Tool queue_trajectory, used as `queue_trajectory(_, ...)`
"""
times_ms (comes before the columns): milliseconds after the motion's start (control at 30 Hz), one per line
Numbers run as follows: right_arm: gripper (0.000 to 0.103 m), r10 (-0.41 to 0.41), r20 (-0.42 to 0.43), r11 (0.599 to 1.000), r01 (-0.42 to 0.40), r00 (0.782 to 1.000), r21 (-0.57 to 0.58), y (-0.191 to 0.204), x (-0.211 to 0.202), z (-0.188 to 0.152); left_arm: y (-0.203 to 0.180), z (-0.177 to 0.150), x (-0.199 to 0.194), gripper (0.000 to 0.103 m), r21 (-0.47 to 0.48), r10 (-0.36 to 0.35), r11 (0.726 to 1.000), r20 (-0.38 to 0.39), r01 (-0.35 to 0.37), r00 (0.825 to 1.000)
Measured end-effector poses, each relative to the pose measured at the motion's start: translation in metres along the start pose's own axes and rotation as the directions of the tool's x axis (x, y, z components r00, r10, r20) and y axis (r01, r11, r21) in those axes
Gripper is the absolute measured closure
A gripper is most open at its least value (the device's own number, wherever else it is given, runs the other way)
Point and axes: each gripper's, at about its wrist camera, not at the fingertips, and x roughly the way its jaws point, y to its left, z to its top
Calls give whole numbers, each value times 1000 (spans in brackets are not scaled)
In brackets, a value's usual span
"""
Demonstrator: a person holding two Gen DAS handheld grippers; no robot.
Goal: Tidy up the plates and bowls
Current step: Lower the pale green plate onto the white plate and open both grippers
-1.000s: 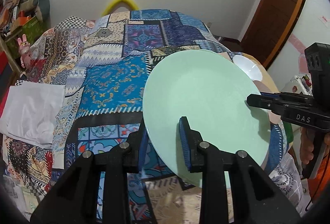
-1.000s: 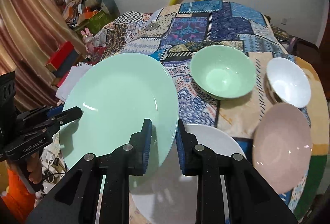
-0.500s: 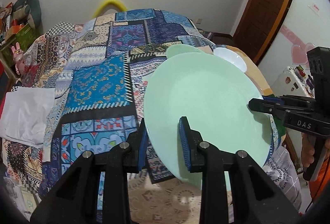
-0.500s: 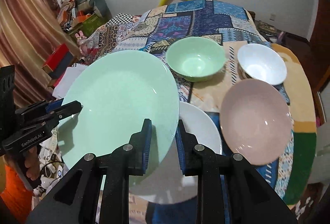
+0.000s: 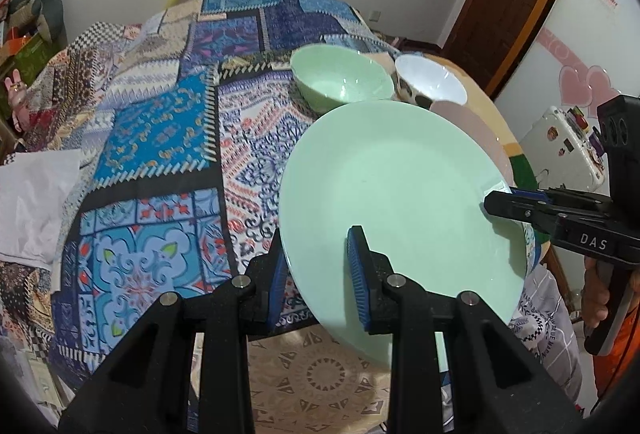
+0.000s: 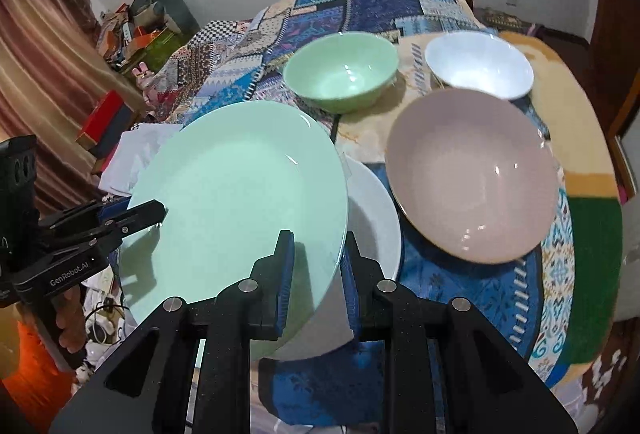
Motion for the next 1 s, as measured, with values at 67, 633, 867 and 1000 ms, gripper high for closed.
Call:
queue_trajectory(67, 82, 1, -11, 1000, -1, 1000, 12, -4, 4, -3, 0, -2, 9, 74, -6, -4, 1000, -18, 4, 1000)
queue_trajectory(633, 82, -14, -74, 998, 19, 997, 63, -24, 26, -16, 0, -11, 58, 74, -30, -13, 999, -112, 10, 994)
queue_trajectory(867, 82, -22, -66, 998, 26, 998, 62, -24, 27, -11, -1, -7, 64, 74, -32, -9, 999, -111, 5, 994)
queue_trajectory(1000, 82, -28, -62, 998, 31, 998, 54, -24, 26, -12, -2, -6, 66, 74, -29, 5, 1000, -111, -9, 994)
